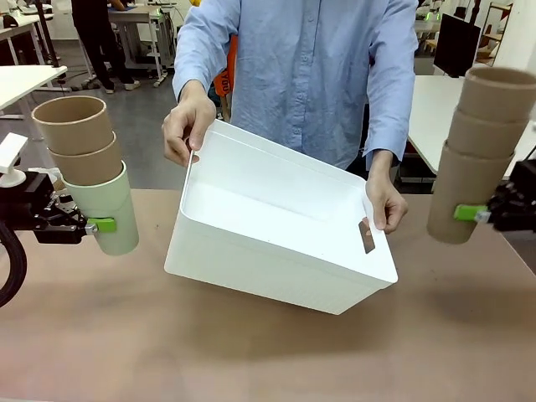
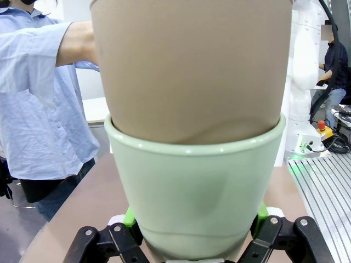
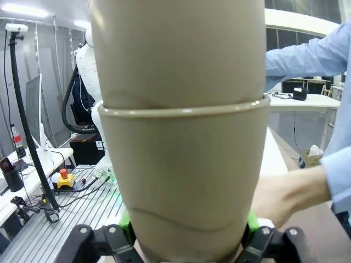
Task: Stack the cups and store them in the basket.
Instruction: Place the stack of Reusable plastic cups into the Pantry Basket.
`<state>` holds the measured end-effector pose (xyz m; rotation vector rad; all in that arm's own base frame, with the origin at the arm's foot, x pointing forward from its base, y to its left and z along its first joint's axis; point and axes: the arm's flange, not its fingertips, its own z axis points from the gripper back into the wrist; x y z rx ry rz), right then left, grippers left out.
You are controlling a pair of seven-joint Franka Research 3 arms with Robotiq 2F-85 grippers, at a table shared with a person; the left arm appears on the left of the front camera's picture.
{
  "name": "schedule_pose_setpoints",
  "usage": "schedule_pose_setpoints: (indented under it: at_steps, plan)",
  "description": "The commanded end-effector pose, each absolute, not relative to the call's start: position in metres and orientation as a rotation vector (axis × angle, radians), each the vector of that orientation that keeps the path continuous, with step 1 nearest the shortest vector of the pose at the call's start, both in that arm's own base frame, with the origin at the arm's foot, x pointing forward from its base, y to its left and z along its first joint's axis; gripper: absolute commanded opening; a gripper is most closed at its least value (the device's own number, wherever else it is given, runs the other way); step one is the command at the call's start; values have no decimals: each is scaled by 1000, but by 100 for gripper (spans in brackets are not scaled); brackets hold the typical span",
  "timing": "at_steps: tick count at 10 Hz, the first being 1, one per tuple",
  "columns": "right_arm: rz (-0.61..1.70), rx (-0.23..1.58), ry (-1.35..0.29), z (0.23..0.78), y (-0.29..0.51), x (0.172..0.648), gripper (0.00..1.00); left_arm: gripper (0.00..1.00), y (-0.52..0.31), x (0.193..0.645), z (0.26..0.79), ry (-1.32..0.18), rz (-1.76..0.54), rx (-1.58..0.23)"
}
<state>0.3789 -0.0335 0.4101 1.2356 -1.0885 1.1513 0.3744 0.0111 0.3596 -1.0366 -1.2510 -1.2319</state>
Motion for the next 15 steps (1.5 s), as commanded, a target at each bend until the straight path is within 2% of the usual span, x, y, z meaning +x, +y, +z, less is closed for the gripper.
schedule_pose_setpoints:
  at_steps: [1, 5, 8, 9, 10, 11, 15]
  plan:
    - [1136, 1260, -1007, 450, -41, 398, 83, 86, 9, 375, 364, -1266, -1218, -1044]
    - [1180, 1213, -775, 516, 1, 444, 83, 86, 9, 375, 364, -1266, -1218, -1044]
    - [1216, 1119, -612, 544, 55, 474, 83, 86, 9, 375, 364, -1266, -1218, -1044]
    - [1216, 1085, -583, 549, 69, 469, 83, 86, 9, 375, 364, -1266, -1218, -1044]
    - [1191, 1045, -596, 551, 77, 468, 83, 86, 9, 375, 364, -1266, -1218, -1044]
    - [1222, 1122, -638, 539, 66, 465, 83, 86, 9, 375, 364, -1266, -1218, -1044]
    - [1222, 1122, -638, 539, 66, 465, 83, 86, 9, 375, 364, -1266, -1218, -1044]
